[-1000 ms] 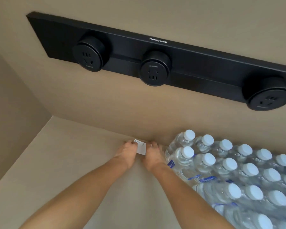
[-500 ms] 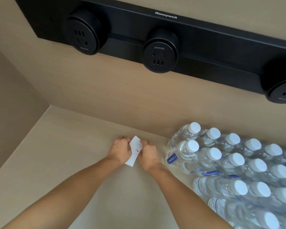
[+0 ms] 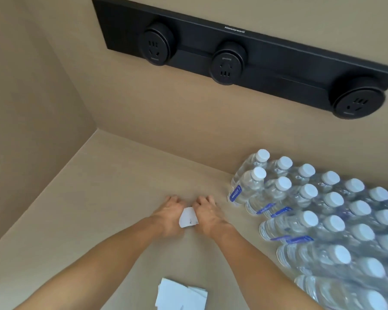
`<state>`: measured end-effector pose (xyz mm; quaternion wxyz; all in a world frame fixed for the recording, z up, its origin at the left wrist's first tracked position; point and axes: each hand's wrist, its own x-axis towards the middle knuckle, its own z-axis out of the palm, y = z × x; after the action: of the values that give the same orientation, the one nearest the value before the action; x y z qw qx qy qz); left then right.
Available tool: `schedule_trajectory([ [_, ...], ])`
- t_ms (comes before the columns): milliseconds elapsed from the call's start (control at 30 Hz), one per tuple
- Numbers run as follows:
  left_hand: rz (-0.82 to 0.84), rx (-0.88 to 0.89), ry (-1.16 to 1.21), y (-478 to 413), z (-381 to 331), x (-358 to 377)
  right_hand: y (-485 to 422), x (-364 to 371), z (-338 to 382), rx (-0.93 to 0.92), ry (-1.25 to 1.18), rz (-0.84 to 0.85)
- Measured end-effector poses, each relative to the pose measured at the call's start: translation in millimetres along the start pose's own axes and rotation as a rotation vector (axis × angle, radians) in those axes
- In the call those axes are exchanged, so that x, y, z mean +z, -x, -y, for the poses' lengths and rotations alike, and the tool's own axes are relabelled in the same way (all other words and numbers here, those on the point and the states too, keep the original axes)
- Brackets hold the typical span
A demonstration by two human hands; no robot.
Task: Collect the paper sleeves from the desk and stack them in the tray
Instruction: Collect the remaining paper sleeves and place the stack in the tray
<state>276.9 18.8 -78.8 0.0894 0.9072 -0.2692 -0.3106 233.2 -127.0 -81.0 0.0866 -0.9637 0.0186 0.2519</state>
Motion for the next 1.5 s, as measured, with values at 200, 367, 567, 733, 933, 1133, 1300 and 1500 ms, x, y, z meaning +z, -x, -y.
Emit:
schedule_trajectory([
  [200,0.062,0.128,-0.019,50,0,25,62,32,1,-0.085,-0.063,0.002],
  [367,0.068,0.114,0.015,94,-1,52,110,55,11,-0.065,-0.139,0.021],
  [567,0.048,0.22,-0.074,130,3,77,154,79,24,-0.028,-0.185,0.006],
  [733,0.054,0.222,-0.128,145,6,101,171,101,44,0.047,-0.164,0.003],
  [933,-0.047,0.213,-0.109,148,5,119,178,118,54,0.085,-0.188,-0.064],
  [1133,-0.06,0.157,-0.106,147,3,130,178,124,54,0.119,-0.21,-0.07],
  [1300,-0.058,0.175,-0.118,149,7,130,175,120,53,0.106,-0.183,-0.068],
  [1500,-0.086,0.15,-0.015,155,10,132,178,120,51,0.096,-0.163,-0.06],
])
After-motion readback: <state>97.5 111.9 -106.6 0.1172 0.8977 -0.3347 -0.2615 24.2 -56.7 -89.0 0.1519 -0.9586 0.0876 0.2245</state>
